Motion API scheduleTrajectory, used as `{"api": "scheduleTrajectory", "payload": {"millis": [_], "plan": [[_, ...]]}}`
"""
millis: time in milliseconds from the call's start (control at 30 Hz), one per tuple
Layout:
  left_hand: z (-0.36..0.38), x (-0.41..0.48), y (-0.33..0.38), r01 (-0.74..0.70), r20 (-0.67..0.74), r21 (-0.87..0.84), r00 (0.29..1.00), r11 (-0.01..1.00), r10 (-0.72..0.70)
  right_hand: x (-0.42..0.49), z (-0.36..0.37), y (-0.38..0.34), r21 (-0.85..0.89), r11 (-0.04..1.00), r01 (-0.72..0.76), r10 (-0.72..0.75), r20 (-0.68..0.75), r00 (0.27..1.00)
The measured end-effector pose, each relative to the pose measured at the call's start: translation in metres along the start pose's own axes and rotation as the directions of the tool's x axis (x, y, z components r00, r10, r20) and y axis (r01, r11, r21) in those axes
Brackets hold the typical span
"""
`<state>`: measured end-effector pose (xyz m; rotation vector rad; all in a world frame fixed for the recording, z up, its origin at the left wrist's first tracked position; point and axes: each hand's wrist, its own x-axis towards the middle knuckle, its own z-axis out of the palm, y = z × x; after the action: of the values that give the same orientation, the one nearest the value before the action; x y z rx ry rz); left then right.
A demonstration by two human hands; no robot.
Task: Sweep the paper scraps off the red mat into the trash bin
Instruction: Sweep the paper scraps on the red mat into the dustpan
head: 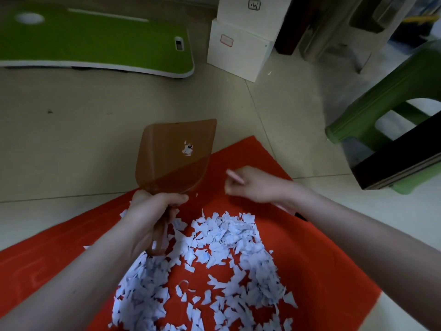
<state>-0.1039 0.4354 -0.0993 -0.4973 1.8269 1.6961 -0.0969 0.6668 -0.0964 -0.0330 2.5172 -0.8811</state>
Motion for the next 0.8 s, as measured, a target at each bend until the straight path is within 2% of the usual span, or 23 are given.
{"api": "scheduleTrajectory", "payload": {"millis": [100, 167, 300, 500, 667, 800], "plan": [[-0.008, -0.006, 0.002, -0.010, -0.025, -0.003, 1.000, 1.000, 0.010, -0.021, 0.027, -0.021, 0.115, 0.992, -0.046, 0.027, 0.163, 0.986], [-0.014, -0.011, 0.003, -0.026, -0.049, 0.002, 0.998, 1.000, 0.027, -0.031, 0.040, -0.030, 0.129, 0.991, -0.040, 0.015, 0.187, 0.982], [-0.022, -0.021, 0.004, -0.041, -0.067, 0.009, 0.997, 0.999, 0.042, -0.044, 0.049, -0.047, 0.046, 0.999, 0.025, -0.029, 0.090, 0.995], [-0.035, -0.047, 0.006, -0.038, -0.066, 0.050, 0.997, 0.998, 0.042, -0.067, 0.039, -0.075, 0.236, 0.971, 0.037, -0.046, 0.031, 0.998], [-0.045, -0.063, 0.008, -0.046, -0.064, 0.076, 0.997, 0.996, 0.051, -0.084, 0.037, -0.087, 0.187, 0.981, 0.043, -0.058, 0.078, 0.995], [-0.048, -0.067, 0.008, -0.028, -0.050, 0.105, 0.998, 0.994, 0.033, -0.095, 0.035, -0.094, 0.240, 0.971, 0.022, -0.028, 0.020, 0.999]]}}
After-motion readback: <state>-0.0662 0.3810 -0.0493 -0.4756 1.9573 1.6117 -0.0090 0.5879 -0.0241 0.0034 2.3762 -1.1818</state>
